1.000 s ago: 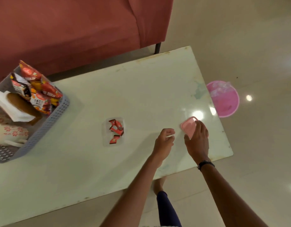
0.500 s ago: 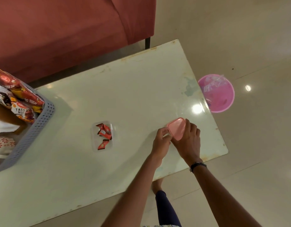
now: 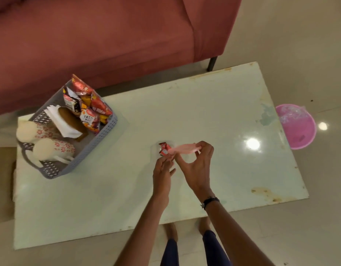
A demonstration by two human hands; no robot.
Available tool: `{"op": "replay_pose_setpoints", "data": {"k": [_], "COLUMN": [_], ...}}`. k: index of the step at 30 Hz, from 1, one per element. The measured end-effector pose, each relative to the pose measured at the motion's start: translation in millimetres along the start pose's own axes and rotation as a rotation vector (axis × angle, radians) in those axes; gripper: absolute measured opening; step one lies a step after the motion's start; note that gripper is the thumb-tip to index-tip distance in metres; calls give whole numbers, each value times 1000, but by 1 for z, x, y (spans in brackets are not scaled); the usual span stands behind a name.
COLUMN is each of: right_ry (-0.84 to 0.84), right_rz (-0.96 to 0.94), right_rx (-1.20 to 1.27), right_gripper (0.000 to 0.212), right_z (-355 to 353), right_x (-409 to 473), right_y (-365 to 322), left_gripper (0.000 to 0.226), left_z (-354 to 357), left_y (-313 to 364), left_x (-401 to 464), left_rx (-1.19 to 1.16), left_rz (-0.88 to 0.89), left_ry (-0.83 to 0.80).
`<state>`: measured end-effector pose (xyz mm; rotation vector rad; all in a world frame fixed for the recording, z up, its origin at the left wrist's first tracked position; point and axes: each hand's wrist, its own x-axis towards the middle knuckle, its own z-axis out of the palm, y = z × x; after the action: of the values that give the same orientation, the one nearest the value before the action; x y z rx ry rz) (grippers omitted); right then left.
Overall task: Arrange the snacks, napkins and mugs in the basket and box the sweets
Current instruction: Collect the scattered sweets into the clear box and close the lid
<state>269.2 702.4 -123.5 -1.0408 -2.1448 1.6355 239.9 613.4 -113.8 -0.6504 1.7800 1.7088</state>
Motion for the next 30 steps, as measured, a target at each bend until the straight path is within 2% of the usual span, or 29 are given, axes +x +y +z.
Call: {"op": "replay_pose_setpoints", "data": {"k": [6, 8, 13, 16, 18, 23, 30], "right_ry": [60, 79, 73, 46, 36, 78, 105], "right_rz": [24, 41, 82, 123, 124, 105, 146], "right_rx": [-62, -116, -329, -370, -339, -284, -230], "right_gripper": [64, 65, 78, 81, 71, 29, 18], "right_z": [45, 55, 67, 72, 74, 71, 62], "right_x": [-34, -44, -57, -59, -60, -47, -14], "right_y": [17, 23, 32, 35, 34, 30, 24], "left_gripper": [24, 28, 38, 39, 37, 36, 36], "left_z": [-33, -38, -46, -48, -48, -46, -47], "left_y": [7, 6, -1, -5, -5, 0, 8], "left_x": [19, 24, 32, 38, 42, 54, 72], "left_rx": [84, 259, 670, 768, 777, 793, 835], "left_rz": [2, 52, 334, 374, 371, 380, 425], "left_ry": [9, 42, 137, 158, 161, 185, 144]}}
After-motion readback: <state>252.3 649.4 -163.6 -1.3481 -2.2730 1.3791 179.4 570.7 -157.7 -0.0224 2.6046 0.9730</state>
